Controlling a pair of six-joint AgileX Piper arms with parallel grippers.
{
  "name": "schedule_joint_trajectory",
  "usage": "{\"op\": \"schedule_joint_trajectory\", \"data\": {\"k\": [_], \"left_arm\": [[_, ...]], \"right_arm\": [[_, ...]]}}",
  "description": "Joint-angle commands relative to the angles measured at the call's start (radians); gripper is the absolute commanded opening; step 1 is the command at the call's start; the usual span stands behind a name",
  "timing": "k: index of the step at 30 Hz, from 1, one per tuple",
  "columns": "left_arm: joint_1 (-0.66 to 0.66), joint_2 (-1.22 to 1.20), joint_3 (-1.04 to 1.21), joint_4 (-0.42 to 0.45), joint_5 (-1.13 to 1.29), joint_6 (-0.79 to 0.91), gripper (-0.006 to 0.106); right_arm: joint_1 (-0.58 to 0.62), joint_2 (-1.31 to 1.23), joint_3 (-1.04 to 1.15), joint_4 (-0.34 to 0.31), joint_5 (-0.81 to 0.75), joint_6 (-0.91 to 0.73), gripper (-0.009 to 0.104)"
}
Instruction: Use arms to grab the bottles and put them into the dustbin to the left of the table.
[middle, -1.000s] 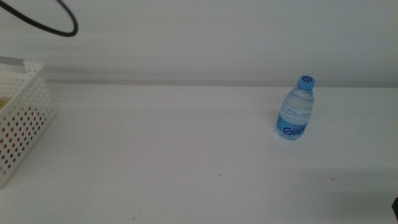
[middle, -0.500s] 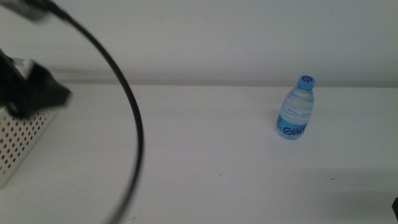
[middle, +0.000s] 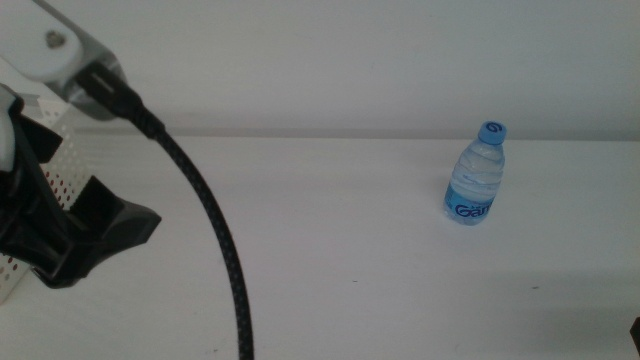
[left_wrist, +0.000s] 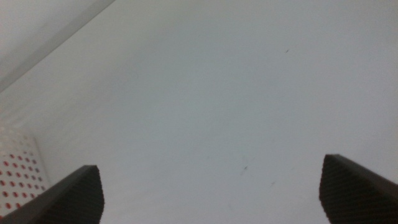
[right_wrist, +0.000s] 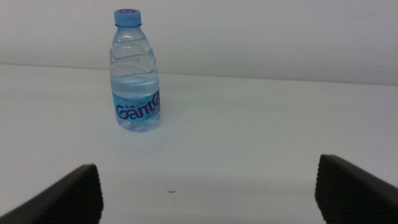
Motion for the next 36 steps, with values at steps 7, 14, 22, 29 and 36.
{"op": "schedule_joint_trajectory", "data": {"k": [7,14,22,29,36], "left_arm": [[-0.010,-0.004,-0.004,-0.112,-0.070,-0.048,0.093],[-0.010,-0.004,-0.014,-0.125,-0.087,-0.123,0.093],[-0.010,-0.036,-0.013,-0.155,-0.121,-0.124,0.093],[-0.010,-0.045,-0.013,-0.159,-0.132,-0.124,0.093],[-0.010,-0.045,-0.013,-0.188,-0.181,-0.124,0.093]], "right_arm": [[-0.004,-0.040,0.043,-0.010,-0.009,-0.009,0.090],[-0.004,-0.040,0.043,-0.010,-0.009,-0.009,0.090],[-0.004,-0.040,0.043,-0.010,-0.009,-0.009,0.090],[-0.004,-0.040,0.043,-0.010,-0.009,-0.009,0.090],[-0.004,-0.040,0.043,-0.010,-0.009,-0.009,0.090]]}}
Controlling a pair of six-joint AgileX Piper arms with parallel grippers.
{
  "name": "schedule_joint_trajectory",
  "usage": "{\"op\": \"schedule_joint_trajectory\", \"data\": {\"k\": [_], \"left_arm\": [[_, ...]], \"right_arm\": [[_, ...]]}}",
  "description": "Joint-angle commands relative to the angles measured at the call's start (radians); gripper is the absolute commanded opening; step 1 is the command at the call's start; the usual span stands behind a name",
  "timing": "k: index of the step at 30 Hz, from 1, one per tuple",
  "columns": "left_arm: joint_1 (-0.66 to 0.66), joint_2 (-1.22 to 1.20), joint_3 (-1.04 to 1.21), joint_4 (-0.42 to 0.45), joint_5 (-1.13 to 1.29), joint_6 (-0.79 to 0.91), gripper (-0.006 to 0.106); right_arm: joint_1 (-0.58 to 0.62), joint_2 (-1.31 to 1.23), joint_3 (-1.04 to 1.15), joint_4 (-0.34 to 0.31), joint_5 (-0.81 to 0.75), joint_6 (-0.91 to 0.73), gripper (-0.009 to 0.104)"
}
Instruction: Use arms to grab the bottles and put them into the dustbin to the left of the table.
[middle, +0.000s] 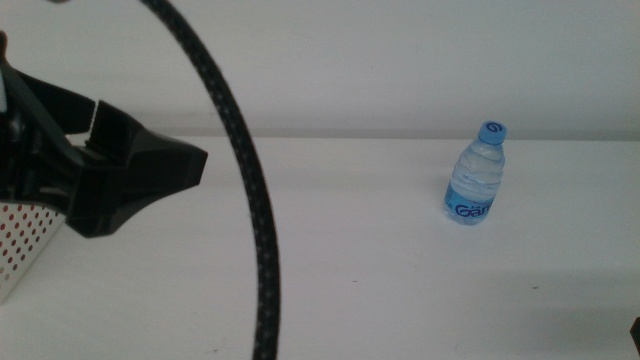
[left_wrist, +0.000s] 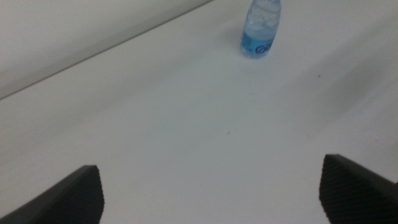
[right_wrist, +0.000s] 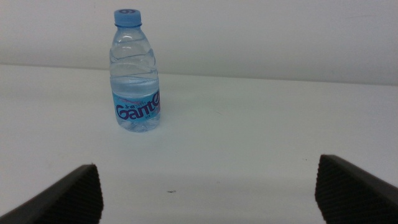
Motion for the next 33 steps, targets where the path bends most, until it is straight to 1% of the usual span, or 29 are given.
{"op": "schedule_joint_trajectory", "data": {"k": [1,7,10,18,33], "left_arm": [[-0.010,-0.005,-0.002,-0.020,-0.028,-0.008,0.093],[-0.010,-0.005,-0.002,-0.049,-0.092,-0.008,0.093],[-0.010,-0.005,-0.002,-0.056,-0.141,-0.036,0.093],[-0.010,-0.005,-0.002,-0.056,-0.156,-0.036,0.093],[-0.010,-0.005,-0.002,-0.047,-0.260,-0.027,0.093]], "right_arm": [[-0.004,-0.040,0.043,-0.010,-0.009,-0.009,0.090],[-0.004,-0.040,0.043,-0.010,-0.009,-0.009,0.090],[-0.004,-0.040,0.043,-0.010,-0.009,-0.009,0.090],[-0.004,-0.040,0.043,-0.010,-0.009,-0.009,0.090],[-0.004,-0.040,0.043,-0.010,-0.009,-0.009,0.090]]}}
